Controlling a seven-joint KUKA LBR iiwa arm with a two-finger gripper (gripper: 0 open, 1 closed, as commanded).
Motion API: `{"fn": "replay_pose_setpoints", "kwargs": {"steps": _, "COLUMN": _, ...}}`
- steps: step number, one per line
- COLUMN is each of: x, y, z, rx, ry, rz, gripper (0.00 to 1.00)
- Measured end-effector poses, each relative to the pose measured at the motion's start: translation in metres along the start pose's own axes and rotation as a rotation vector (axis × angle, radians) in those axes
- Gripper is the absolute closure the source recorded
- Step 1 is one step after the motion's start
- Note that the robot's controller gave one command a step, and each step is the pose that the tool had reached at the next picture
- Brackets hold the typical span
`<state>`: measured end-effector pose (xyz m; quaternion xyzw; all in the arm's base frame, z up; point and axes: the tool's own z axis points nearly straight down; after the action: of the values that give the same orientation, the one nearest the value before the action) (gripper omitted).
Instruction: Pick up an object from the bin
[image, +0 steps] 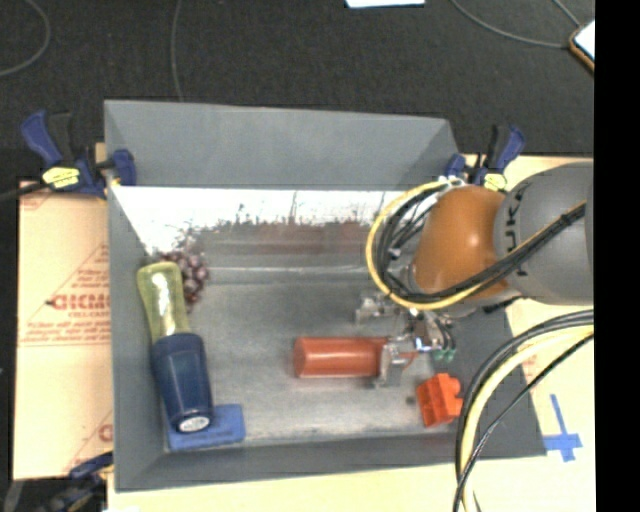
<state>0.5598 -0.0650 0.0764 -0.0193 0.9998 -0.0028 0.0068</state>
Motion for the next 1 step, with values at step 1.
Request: {"fn": "replay_pose_setpoints", "kwargs": {"steps": 1, "x": 0.0150, "y": 0.0030, "z": -0.0052, "rx": -0.002, "ry": 0.002, "rz": -0.003, "gripper": 0.00}}
